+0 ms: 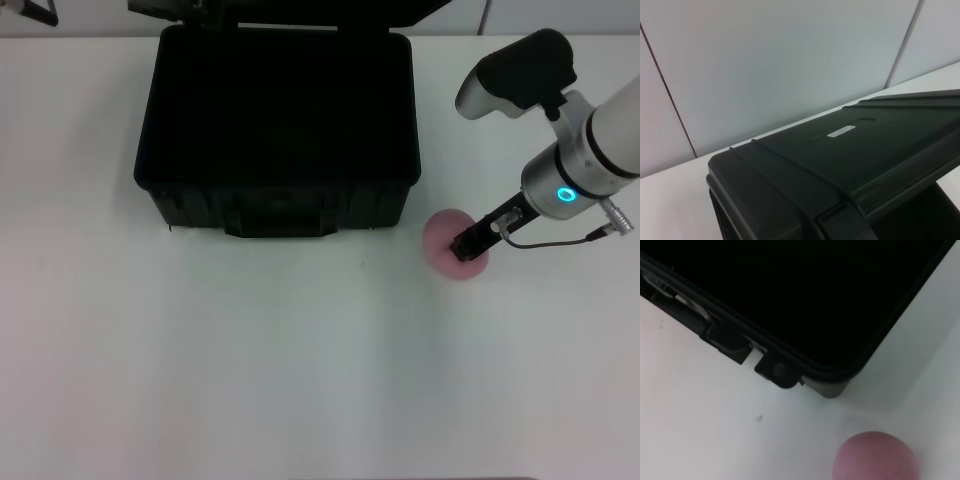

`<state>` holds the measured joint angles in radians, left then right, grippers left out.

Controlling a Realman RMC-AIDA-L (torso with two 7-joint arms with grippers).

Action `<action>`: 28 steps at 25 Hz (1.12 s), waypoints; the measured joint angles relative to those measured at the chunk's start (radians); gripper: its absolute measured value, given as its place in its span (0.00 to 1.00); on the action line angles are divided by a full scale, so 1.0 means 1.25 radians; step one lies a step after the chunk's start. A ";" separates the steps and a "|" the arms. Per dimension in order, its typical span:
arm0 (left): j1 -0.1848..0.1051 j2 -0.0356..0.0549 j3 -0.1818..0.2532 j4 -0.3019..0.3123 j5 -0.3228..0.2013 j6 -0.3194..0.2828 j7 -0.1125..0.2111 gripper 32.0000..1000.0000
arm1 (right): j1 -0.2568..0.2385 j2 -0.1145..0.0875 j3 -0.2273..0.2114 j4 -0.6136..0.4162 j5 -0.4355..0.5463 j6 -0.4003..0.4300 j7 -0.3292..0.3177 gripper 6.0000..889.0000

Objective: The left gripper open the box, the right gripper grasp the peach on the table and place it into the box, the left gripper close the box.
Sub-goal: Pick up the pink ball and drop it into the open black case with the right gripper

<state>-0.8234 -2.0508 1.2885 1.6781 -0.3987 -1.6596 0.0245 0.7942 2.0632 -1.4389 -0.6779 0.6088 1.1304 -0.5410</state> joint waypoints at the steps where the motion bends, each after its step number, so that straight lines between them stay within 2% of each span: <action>1: 0.000 0.0000 0.000 0.000 0.000 0.000 0.000 0.36 | 0.000 0.000 0.000 0.000 0.000 0.000 0.000 0.09; 7: 0.004 0.0000 0.000 0.000 0.000 0.000 0.000 0.36 | 0.000 -0.002 0.003 -0.007 0.000 0.009 -0.002 0.04; 15: 0.013 0.0006 -0.003 0.000 0.000 0.000 0.001 0.36 | -0.004 -0.004 0.008 -0.070 0.000 0.077 -0.002 0.04; 21: 0.016 0.0015 -0.005 0.000 0.000 0.000 0.001 0.36 | -0.008 -0.018 0.013 -0.132 -0.008 0.145 0.001 0.04; 28: 0.023 0.0024 -0.007 0.000 0.000 0.000 0.007 0.36 | -0.027 -0.038 0.070 -0.266 -0.009 0.274 -0.004 0.05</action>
<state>-0.7949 -2.0478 1.2799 1.6781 -0.3989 -1.6594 0.0330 0.7605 2.0152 -1.3512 -1.0110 0.5981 1.4730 -0.5458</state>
